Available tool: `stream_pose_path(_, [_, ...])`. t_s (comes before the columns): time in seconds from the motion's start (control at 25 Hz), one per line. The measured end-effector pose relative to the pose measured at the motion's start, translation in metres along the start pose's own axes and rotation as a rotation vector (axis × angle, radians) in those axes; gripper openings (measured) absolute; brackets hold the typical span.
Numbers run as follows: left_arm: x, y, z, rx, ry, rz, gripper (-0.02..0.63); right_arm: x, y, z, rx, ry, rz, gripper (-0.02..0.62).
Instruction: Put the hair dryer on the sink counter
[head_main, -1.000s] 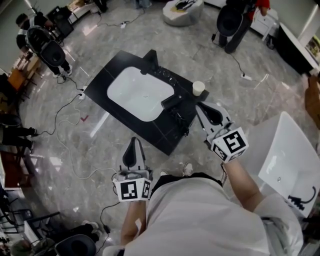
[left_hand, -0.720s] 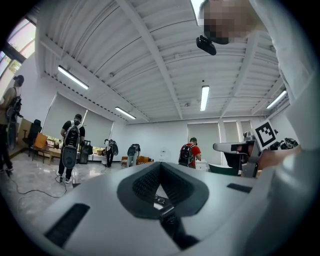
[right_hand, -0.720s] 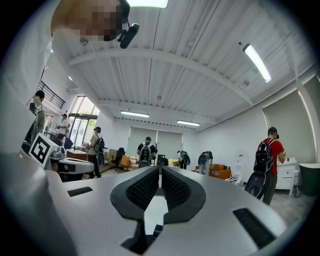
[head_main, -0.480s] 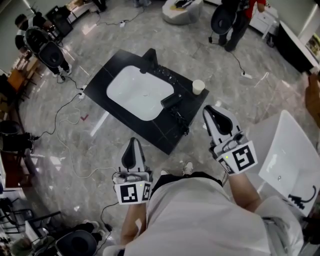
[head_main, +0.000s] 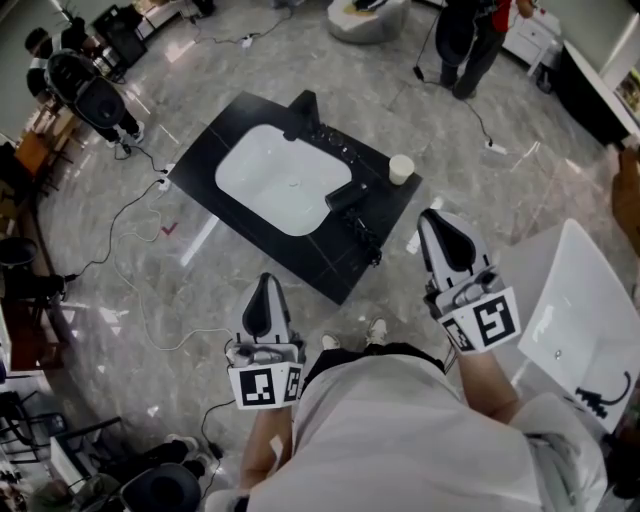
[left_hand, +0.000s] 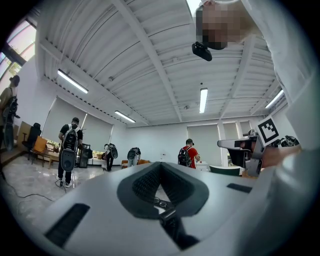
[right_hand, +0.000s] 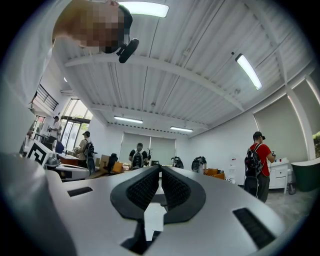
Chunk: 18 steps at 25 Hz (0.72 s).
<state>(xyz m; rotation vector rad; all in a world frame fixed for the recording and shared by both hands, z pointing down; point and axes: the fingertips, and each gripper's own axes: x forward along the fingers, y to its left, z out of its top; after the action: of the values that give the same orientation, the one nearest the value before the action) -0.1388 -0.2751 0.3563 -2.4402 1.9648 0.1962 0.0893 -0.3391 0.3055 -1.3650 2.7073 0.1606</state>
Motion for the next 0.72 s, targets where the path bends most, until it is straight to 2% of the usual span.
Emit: stream_pose_path(0.72, [0.0008,0.0039,0.0010,-0.010,-0.012,-0.002,0.000,0.0019,0.0020,0.0015,0.007,0.008,-0.006,0.046])
